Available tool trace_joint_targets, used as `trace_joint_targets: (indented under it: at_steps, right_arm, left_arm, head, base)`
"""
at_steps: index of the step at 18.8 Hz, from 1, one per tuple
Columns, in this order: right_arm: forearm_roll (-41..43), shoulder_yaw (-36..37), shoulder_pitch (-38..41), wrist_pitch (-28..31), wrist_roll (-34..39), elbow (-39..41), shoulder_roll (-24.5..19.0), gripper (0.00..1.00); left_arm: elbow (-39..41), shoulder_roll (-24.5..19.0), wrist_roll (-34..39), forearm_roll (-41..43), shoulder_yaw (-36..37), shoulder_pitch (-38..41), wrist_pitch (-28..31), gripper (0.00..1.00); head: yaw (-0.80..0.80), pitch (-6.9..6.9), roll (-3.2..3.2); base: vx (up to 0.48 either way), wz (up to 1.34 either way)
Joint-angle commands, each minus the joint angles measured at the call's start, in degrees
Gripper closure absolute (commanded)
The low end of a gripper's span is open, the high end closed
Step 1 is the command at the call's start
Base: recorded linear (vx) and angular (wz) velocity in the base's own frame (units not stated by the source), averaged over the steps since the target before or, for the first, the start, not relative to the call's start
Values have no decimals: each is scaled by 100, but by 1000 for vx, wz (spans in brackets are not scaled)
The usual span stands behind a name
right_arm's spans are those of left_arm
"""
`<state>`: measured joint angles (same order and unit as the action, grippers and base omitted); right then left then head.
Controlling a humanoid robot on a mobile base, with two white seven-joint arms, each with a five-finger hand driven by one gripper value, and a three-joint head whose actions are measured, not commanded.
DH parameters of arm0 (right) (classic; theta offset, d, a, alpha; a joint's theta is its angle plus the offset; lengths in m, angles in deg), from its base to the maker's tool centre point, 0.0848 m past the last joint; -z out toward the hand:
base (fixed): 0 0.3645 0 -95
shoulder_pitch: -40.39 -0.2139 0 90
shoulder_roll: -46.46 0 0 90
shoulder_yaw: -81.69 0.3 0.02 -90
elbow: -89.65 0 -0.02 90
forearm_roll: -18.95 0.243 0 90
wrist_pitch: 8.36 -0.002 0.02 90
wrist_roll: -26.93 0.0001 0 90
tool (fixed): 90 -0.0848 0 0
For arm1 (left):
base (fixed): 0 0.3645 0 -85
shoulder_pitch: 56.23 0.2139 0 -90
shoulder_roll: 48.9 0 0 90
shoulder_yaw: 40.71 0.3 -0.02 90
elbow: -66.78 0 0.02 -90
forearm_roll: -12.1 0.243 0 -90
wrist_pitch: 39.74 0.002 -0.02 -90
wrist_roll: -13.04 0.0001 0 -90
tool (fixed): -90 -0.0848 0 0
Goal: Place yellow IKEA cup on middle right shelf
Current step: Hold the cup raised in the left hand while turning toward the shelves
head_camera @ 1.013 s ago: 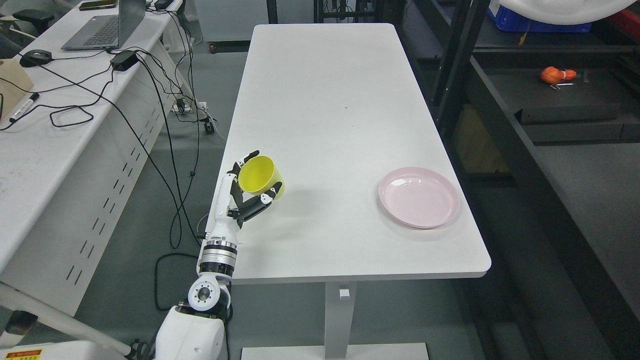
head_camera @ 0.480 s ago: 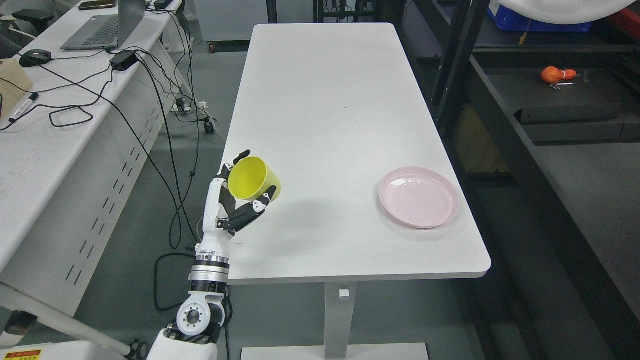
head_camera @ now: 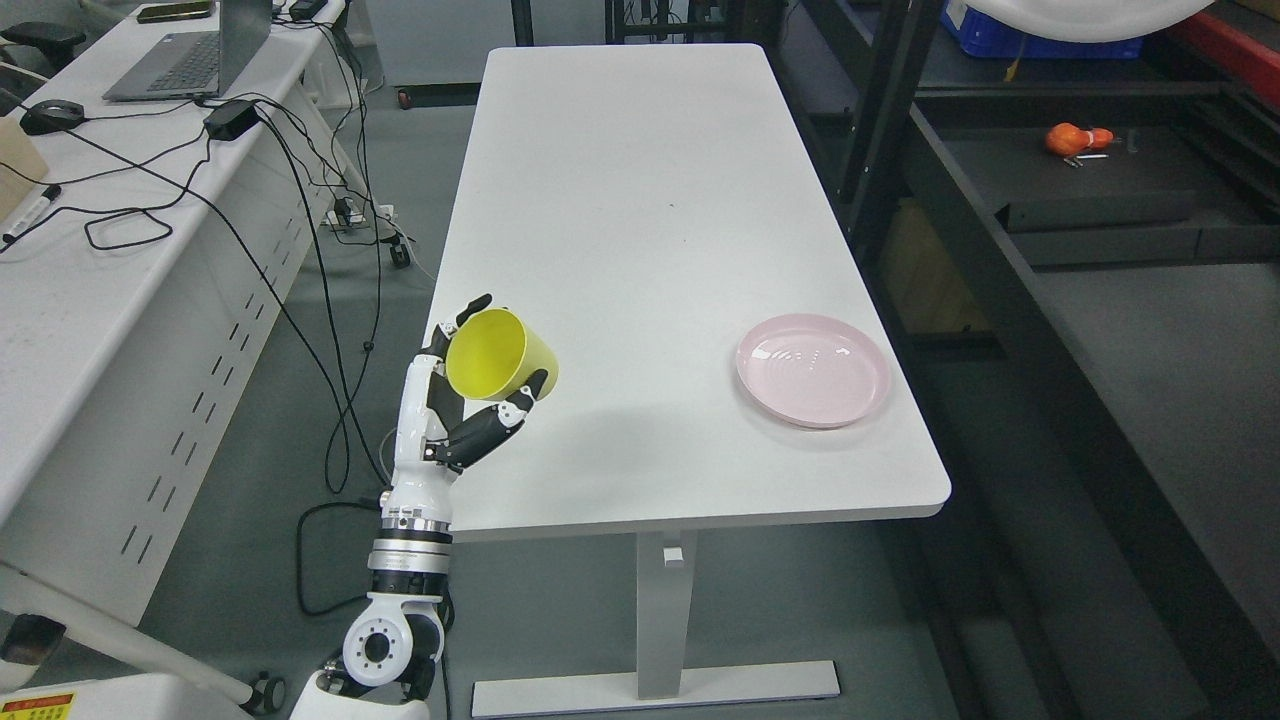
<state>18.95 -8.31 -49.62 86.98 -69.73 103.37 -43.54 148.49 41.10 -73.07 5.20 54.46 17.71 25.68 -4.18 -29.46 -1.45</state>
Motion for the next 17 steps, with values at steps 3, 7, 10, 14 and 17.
trace_joint_targets:
  at_steps: [3,7,10,14,17]
  right_arm:
    - [141,-97,80,3,-2,-1,100,1]
    - [141,-97,71,3,-2,8,100,1]
    - [141,-97,80,3,-2,-1,100,1]
    - [141,-97,80,3,-2,-1,100,1]
    - [141,-97,80,3,-2,-1,100,1]
  left_arm:
    - [345,-100,-3,5,2,15,59,100]
    - [319,-100,-3,5,-7,32,59,100]
    - [301,-100,-3,5,2,41,67,100]
    - [301,-100,-3,5,2,15,129,100]
    - [301,-100,-3,5,2,6,129,100]
  head:
    - [0,0,0]
    - [0,0,0]
    - [0,0,0]
    - [0,0,0]
    - [0,0,0]
  base:
    - [-180,-251]
    - [-213,-325]
    - [-207,-313]
    - [-202,-258]
    - [-207,-238]
